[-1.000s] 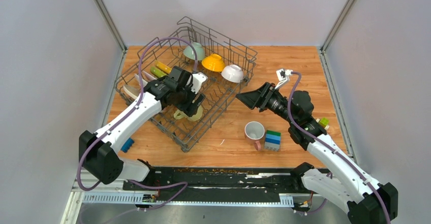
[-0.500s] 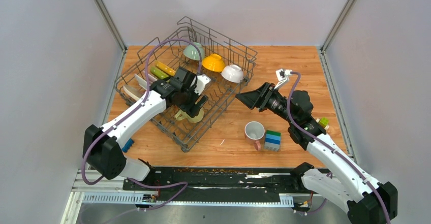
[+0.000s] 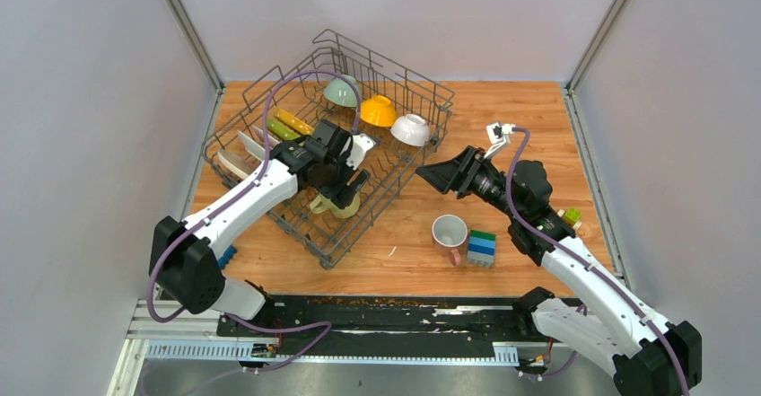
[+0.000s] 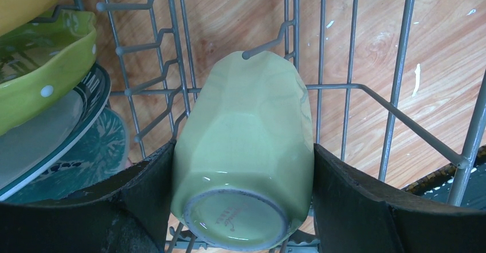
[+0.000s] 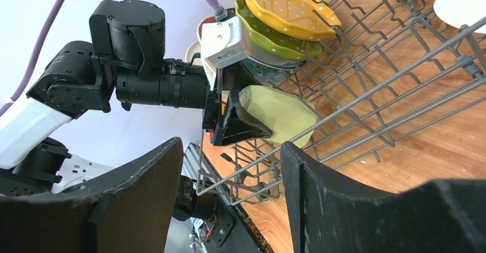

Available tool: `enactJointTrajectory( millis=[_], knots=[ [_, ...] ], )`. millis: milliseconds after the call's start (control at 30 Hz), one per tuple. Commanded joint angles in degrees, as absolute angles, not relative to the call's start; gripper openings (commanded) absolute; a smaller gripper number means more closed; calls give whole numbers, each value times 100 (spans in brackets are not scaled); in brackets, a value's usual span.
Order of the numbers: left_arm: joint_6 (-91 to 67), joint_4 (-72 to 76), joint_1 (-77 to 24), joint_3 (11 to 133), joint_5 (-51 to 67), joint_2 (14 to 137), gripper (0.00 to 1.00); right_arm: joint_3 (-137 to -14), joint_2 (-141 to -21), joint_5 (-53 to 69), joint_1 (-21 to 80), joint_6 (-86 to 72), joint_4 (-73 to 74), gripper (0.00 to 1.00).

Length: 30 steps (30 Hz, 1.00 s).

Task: Load the mixed dishes into the dish rack
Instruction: Turn the cup upside down in the dish rack.

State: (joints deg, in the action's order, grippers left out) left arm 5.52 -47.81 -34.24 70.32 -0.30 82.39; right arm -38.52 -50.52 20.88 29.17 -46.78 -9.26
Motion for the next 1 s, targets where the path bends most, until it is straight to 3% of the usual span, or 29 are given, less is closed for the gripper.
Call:
enactJointTrajectory(
  millis=[0,967],
  knots=[
    [512,-4951,-3445,7304,-284,8203,51,-3869,-4975,2023,2902,-4617,-1011,64],
    [321,-4767,-3446,7251,-236,8173,96,-3876,-4985,2000,2901,-4605,-968,64]
  ],
)
